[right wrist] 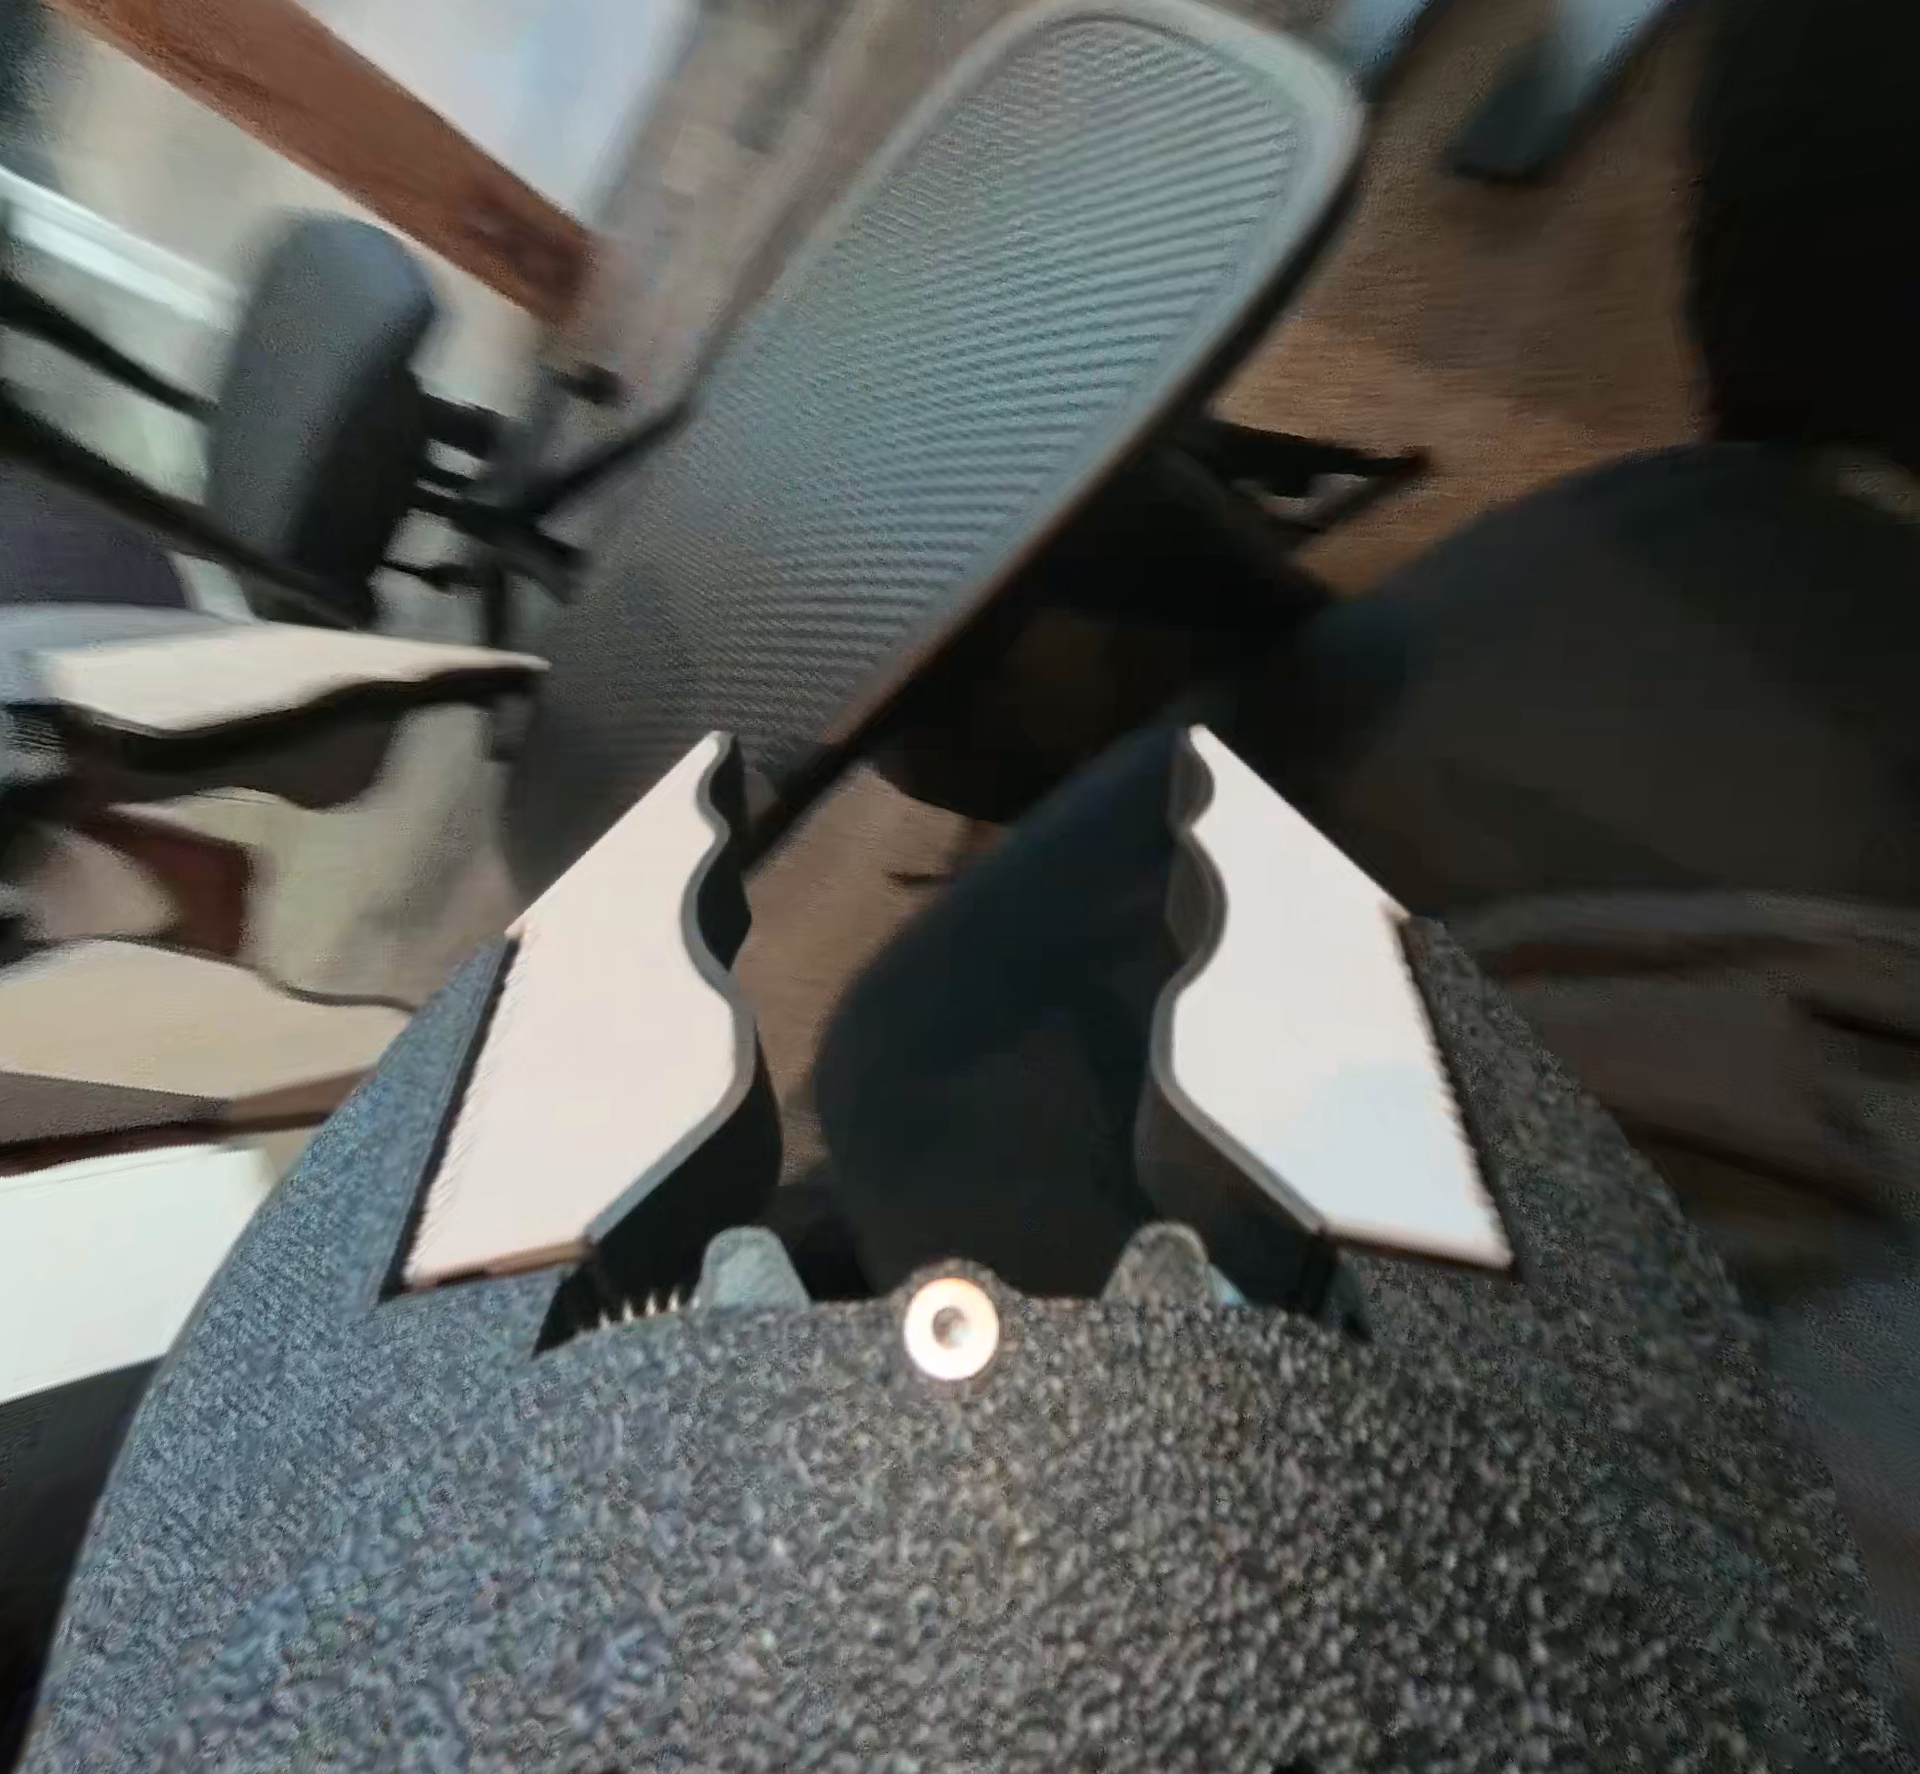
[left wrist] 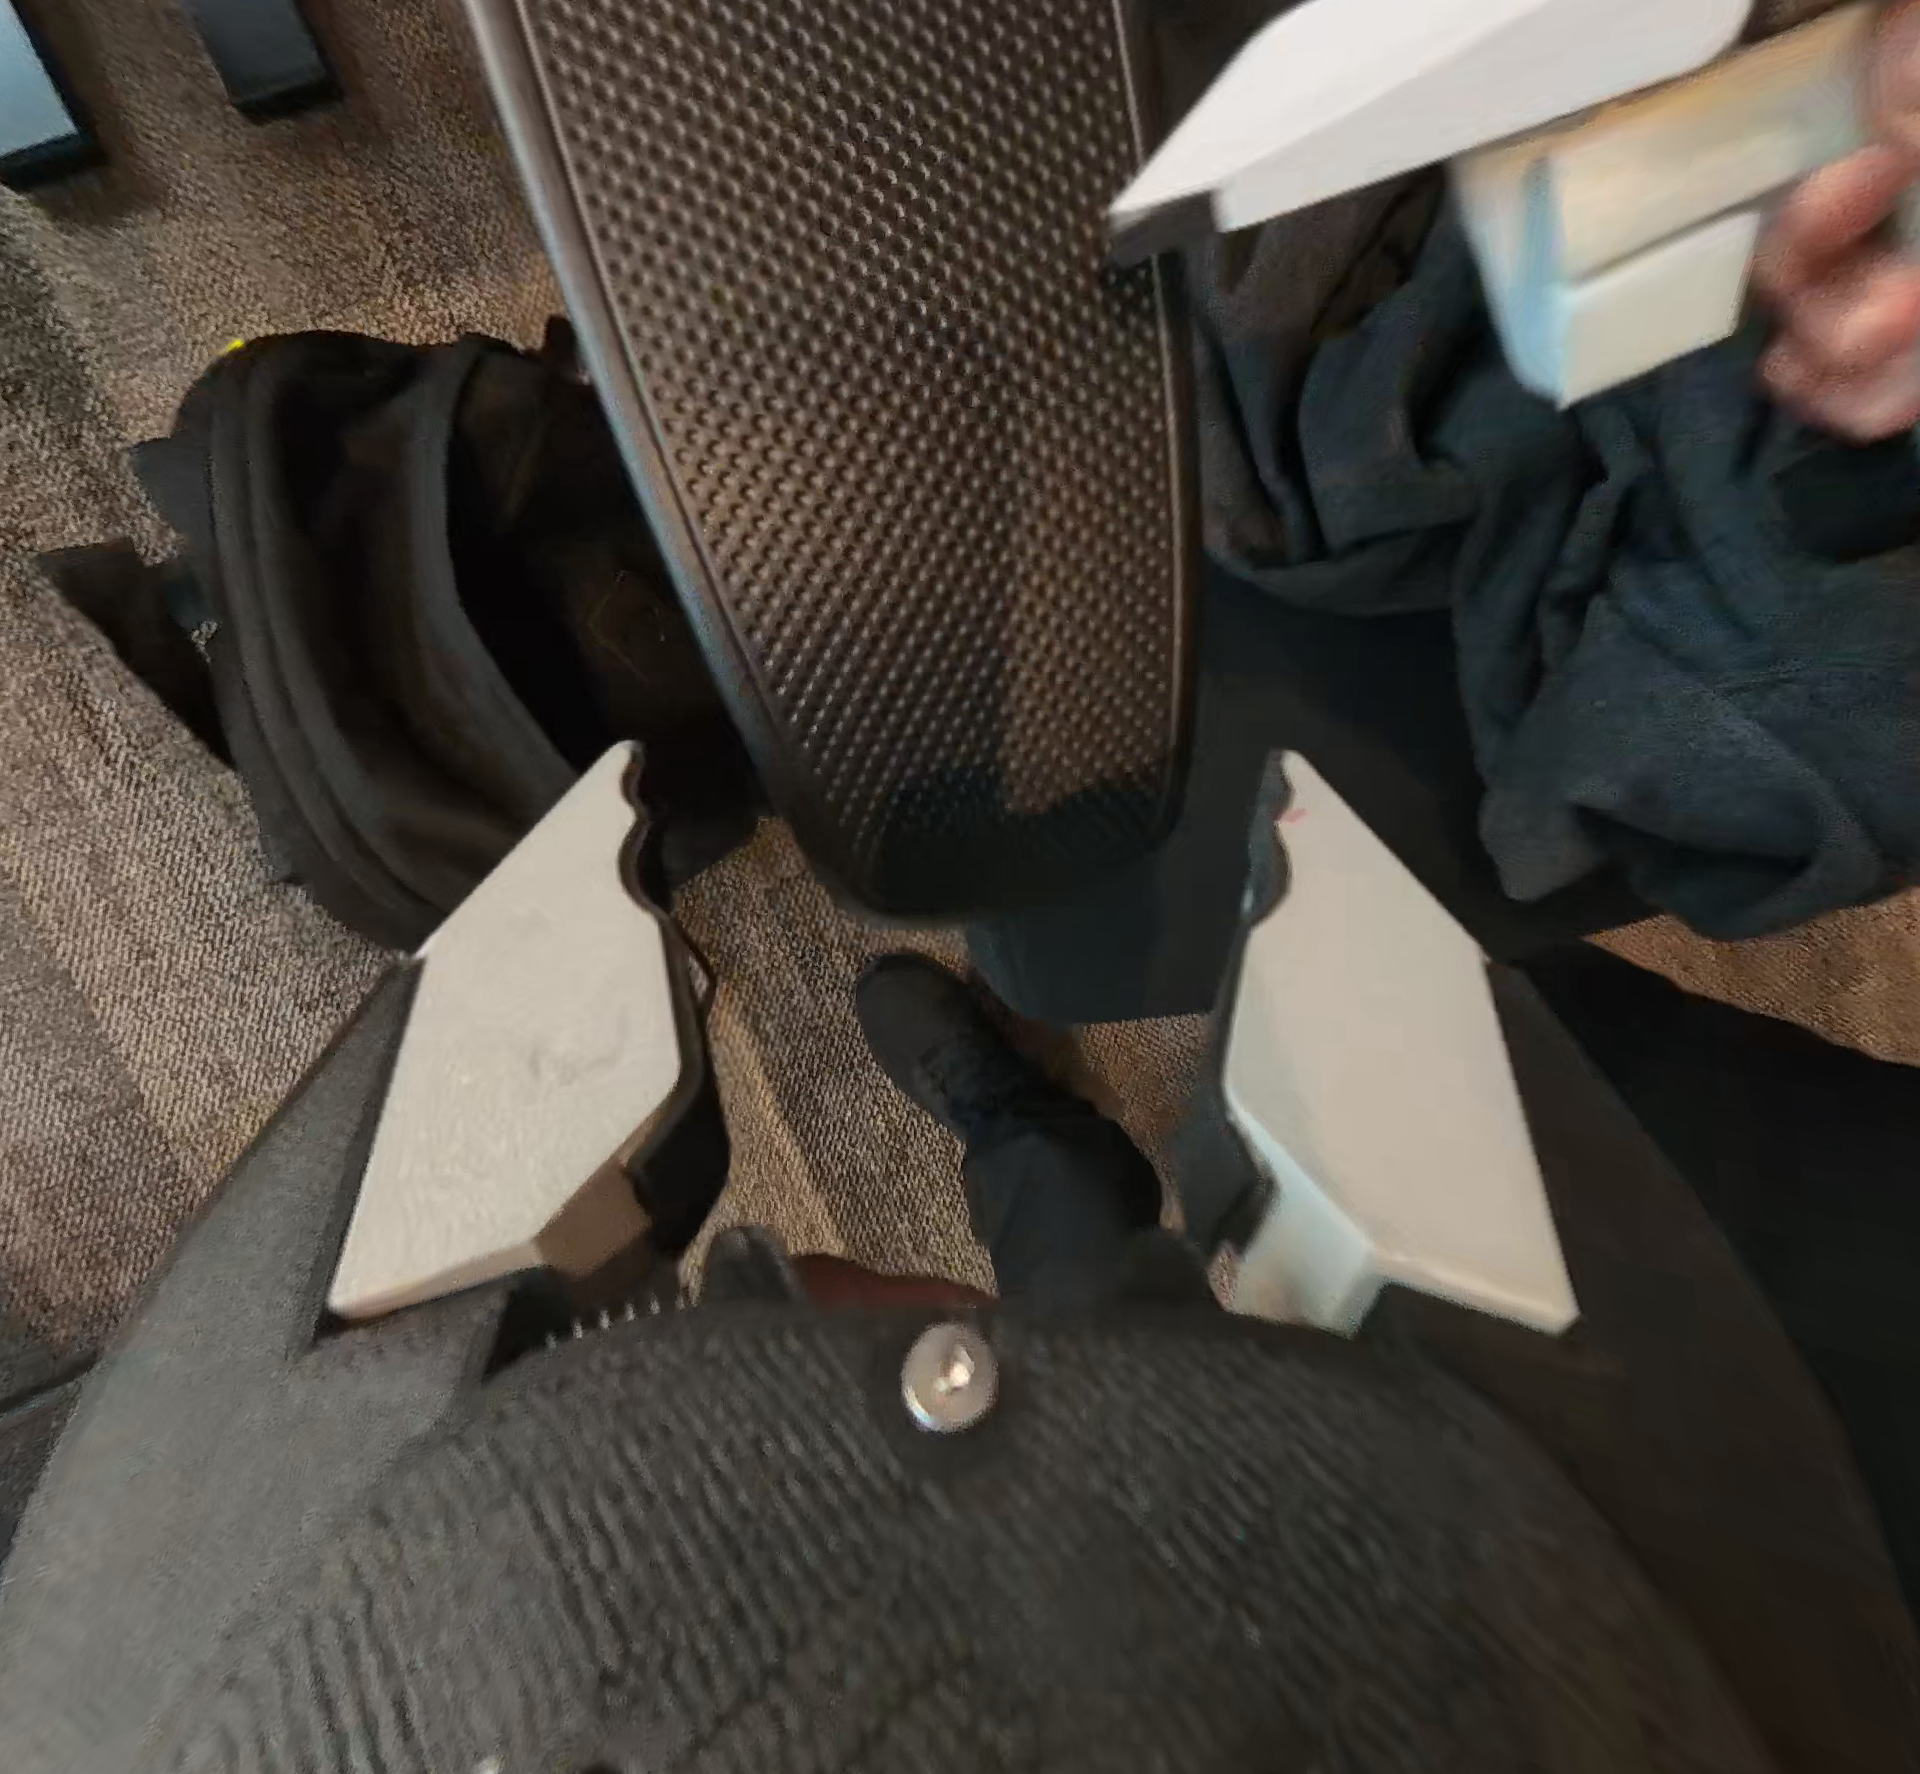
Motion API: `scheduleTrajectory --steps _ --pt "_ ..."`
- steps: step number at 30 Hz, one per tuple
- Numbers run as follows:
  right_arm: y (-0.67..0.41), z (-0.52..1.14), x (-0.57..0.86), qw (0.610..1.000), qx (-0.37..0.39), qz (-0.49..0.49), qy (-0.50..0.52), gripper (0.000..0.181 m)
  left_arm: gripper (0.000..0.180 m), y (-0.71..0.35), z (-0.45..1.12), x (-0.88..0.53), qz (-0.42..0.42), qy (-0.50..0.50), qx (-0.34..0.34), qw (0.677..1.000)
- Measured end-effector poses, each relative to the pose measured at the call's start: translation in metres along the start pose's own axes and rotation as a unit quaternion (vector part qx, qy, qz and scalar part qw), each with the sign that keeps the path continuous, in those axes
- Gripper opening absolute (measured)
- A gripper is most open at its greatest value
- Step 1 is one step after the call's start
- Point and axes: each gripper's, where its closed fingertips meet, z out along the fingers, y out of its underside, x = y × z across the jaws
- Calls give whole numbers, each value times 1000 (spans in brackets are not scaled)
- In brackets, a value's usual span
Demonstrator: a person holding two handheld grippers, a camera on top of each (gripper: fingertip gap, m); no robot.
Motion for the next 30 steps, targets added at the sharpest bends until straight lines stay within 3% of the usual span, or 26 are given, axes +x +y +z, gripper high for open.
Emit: scheduleTrajectory --steps 3,5,17,30 --pt "11 -31 27 991 -42 -51 116 81 117 -3 -12 4 4 -14 -9 1000" --pt "12 -54 32 984 -64 -62 154 92 122 -14 -18 10 8 -22 -15 1000" --pt "3 -123 -3 957 -142 -153 201 113 123 -45 -52 18 58 -22 -8 998" --pt "-37 -204 -44 935 -122 -208 262 120 122 -104 -122 56 123 -44 57 990"
